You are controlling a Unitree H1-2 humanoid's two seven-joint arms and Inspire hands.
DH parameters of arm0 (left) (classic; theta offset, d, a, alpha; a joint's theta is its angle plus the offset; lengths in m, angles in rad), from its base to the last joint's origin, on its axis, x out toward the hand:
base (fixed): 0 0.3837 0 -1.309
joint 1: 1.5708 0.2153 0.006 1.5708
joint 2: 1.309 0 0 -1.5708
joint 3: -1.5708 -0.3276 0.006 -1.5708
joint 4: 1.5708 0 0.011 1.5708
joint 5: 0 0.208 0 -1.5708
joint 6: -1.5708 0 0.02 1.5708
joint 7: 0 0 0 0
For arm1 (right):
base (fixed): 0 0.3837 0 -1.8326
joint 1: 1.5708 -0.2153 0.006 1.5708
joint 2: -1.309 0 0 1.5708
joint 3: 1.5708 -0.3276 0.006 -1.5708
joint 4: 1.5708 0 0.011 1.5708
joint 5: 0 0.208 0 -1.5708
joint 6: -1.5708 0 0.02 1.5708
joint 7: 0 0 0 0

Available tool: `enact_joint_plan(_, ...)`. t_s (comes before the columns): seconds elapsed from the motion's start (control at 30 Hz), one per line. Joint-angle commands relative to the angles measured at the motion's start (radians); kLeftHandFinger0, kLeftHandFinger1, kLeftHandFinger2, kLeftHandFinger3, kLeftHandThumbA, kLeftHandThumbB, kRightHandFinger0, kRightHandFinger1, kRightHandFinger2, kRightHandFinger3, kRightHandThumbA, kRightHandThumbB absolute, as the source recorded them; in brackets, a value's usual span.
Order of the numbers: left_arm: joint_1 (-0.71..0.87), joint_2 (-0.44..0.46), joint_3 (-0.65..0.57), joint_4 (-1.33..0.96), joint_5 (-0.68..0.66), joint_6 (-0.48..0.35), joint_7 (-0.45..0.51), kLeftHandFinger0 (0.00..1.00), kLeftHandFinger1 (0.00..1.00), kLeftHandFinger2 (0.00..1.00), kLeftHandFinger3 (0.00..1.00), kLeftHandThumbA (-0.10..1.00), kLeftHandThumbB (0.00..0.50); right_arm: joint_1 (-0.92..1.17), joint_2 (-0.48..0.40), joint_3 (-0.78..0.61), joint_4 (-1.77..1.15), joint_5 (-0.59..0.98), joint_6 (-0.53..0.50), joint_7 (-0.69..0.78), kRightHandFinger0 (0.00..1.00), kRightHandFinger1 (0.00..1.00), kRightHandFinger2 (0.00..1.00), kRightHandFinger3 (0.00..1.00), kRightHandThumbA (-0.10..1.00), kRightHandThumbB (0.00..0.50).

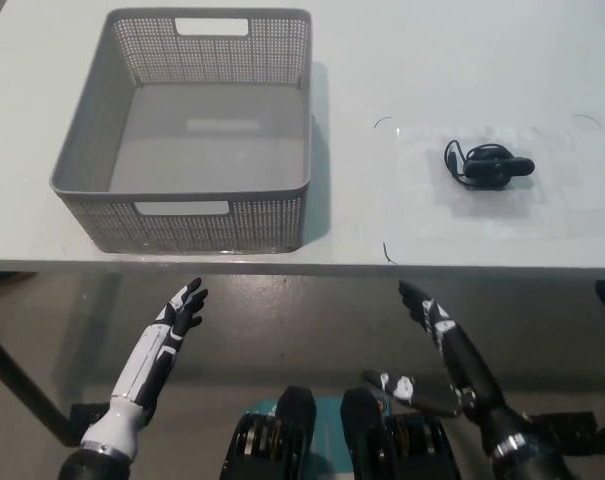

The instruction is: Use the right hand to pick up a webcam and put it into a container on the left side

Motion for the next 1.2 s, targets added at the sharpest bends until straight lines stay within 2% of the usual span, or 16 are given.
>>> enact_joint_plan(0.0,0.009,-0.003,0.0,-0.051,-0.033,-0.042,-0.025,1.0,1.0,1.0,1.0,1.0,0.104,0.063,0.011,-0.018,-0.088,0.009,-0.095,-0.019,1.0,1.0,1.0,1.0,1.0,0.146)
enact_joint_plan(0.07,0.013,-0.002,0.002,-0.049,-0.037,-0.047,-0.03,1.0,1.0,1.0,1.0,1.0,0.1,0.095,0.019,-0.036,-0.141,0.031,-0.076,-0.024,1.0,1.0,1.0,1.0,1.0,0.18)
enact_joint_plan(0.2,0.027,-0.001,0.009,-0.071,-0.05,-0.035,-0.036,1.0,1.0,1.0,1.0,1.0,0.093,0.122,0.052,-0.102,-0.216,0.054,-0.098,-0.068,1.0,1.0,1.0,1.0,1.0,0.183)
enact_joint_plan(0.23,0.031,0.0,0.008,-0.077,-0.049,-0.033,-0.036,1.0,1.0,1.0,1.0,1.0,0.094,0.123,0.058,-0.124,-0.24,0.111,-0.115,-0.059,1.0,1.0,1.0,1.0,0.97,0.168)
enact_joint_plan(0.3,0.04,-0.002,0.007,-0.079,-0.044,-0.038,-0.033,1.0,1.0,1.0,1.0,1.0,0.105,0.12,0.061,-0.157,-0.276,0.053,-0.141,-0.092,1.0,1.0,1.0,1.0,0.98,0.149)
enact_joint_plan(0.4,0.049,-0.003,0.002,-0.085,-0.025,-0.043,-0.027,1.0,1.0,1.0,1.0,1.0,0.101,0.096,0.05,-0.214,-0.379,-0.019,-0.111,-0.126,1.0,1.0,1.0,1.0,1.0,0.152)
enact_joint_plan(0.43,0.055,-0.004,0.001,-0.087,-0.029,-0.044,-0.029,1.0,1.0,1.0,1.0,1.0,0.104,0.082,0.04,-0.23,-0.395,-0.036,-0.114,-0.13,1.0,1.0,1.0,1.0,1.0,0.136)
enact_joint_plan(0.47,0.059,-0.004,0.001,-0.087,-0.025,-0.044,-0.027,1.0,1.0,1.0,1.0,1.0,0.105,0.06,0.023,-0.248,-0.417,-0.072,-0.101,-0.136,1.0,1.0,1.0,1.0,1.0,0.146)
enact_joint_plan(0.6,0.078,-0.004,0.002,-0.083,-0.024,-0.051,-0.024,1.0,1.0,1.0,1.0,1.0,0.112,-0.031,-0.052,-0.297,-0.516,-0.179,0.031,-0.11,1.0,1.0,1.0,1.0,0.98,0.245)
enact_joint_plan(0.63,0.088,-0.005,0.004,-0.091,-0.023,-0.045,-0.022,1.0,1.0,1.0,1.0,1.0,0.111,-0.088,-0.077,-0.307,-0.568,-0.231,0.118,-0.09,1.0,1.0,1.0,1.0,0.98,0.295)
enact_joint_plan(0.7,0.098,-0.004,0.004,-0.095,-0.021,-0.043,-0.021,1.0,1.0,1.0,1.0,1.0,0.108,-0.144,-0.101,-0.307,-0.598,-0.252,0.18,-0.068,1.0,1.0,1.0,1.0,0.95,0.309)
enact_joint_plan(0.8,0.106,-0.006,0.001,-0.09,-0.019,-0.051,-0.022,1.0,1.0,1.0,1.0,1.0,0.09,-0.297,-0.159,-0.29,-0.612,-0.338,0.321,-0.013,1.0,1.0,1.0,1.0,0.94,0.39)
enact_joint_plan(0.9,0.133,-0.009,-0.005,-0.091,0.003,-0.064,-0.013,1.0,1.0,1.0,1.0,1.0,0.083,-0.404,-0.207,-0.259,-0.553,-0.361,0.37,0.026,1.0,1.0,1.0,1.0,0.9,0.398)
enact_joint_plan(1.0,0.147,-0.012,-0.006,-0.086,-0.004,-0.069,-0.015,1.0,1.0,1.0,1.0,1.0,0.077,-0.523,-0.251,-0.225,-0.405,-0.369,0.365,0.034,1.0,1.0,1.0,1.0,0.78,0.383)
enact_joint_plan(1.1,0.154,-0.014,-0.006,-0.081,-0.007,-0.07,-0.016,1.0,1.0,1.0,1.0,1.0,0.073,-0.625,-0.286,-0.182,-0.248,-0.404,0.362,0.028,1.0,1.0,1.0,1.0,0.76,0.402)
enact_joint_plan(1.17,0.161,-0.011,-0.006,-0.08,-0.005,-0.072,-0.017,1.0,1.0,1.0,1.0,1.0,0.079,-0.734,-0.308,-0.13,-0.069,-0.435,0.355,0.027,1.0,1.0,1.0,1.0,0.81,0.437)
